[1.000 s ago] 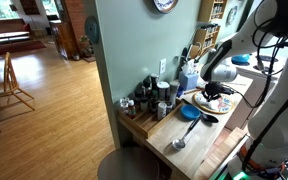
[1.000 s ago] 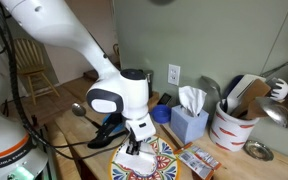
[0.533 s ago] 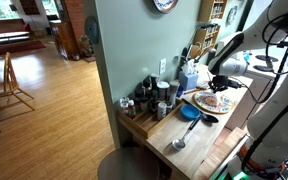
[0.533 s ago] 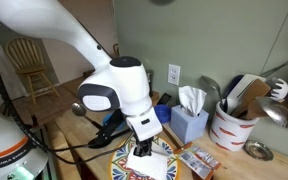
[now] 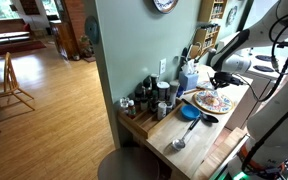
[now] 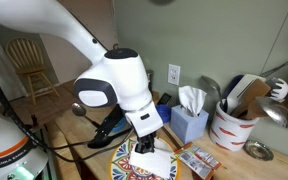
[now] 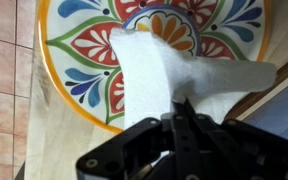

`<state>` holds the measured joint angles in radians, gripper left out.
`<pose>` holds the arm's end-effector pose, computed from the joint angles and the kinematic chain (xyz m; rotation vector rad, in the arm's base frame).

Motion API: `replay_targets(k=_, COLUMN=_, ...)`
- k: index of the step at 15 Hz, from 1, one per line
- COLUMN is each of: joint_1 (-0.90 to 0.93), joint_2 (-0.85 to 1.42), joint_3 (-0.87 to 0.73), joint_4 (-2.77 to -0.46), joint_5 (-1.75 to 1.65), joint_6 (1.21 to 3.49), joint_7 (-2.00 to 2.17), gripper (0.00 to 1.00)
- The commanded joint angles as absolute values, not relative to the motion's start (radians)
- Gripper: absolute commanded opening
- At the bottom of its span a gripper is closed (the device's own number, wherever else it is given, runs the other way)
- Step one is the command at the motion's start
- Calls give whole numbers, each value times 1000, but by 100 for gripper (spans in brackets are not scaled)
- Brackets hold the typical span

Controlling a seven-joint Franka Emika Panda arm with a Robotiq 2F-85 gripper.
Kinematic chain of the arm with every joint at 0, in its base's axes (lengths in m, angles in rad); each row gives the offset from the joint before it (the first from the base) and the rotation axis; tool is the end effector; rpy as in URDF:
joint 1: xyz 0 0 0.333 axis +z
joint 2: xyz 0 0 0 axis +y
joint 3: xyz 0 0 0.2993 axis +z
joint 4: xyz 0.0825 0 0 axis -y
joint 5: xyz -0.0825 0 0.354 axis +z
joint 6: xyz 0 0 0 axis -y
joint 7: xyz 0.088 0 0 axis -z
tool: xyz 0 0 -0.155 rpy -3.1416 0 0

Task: Lift the paper towel on the yellow chopping board, dip it in water in the blue bowl to the left, the wipe the board and the put it on the cupboard to the right

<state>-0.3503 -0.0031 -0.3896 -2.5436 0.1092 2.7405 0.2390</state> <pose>0.3433 -0.3163 0.2527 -2.6818 1.5990 -0.3236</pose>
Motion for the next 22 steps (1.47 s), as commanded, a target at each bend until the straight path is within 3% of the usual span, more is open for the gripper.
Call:
replay_targets(k=1, joint_1=-366, joint_2=28, joint_3=-389, joint_4=-2523, joint_5=92, joint_6=2766, joint_7=257, gripper=1)
replay_targets(k=10, joint_1=-427, joint_2=194, joint_3=-501, joint_4=-2385, joint_5=5, joint_6=2831, joint_7=315, gripper=1)
replay_targets(k=22, joint_1=-432, joint_2=496, joint_3=-501, joint_4=-2200, joint_5=139, joint_6=2977, joint_7=322, gripper=1)
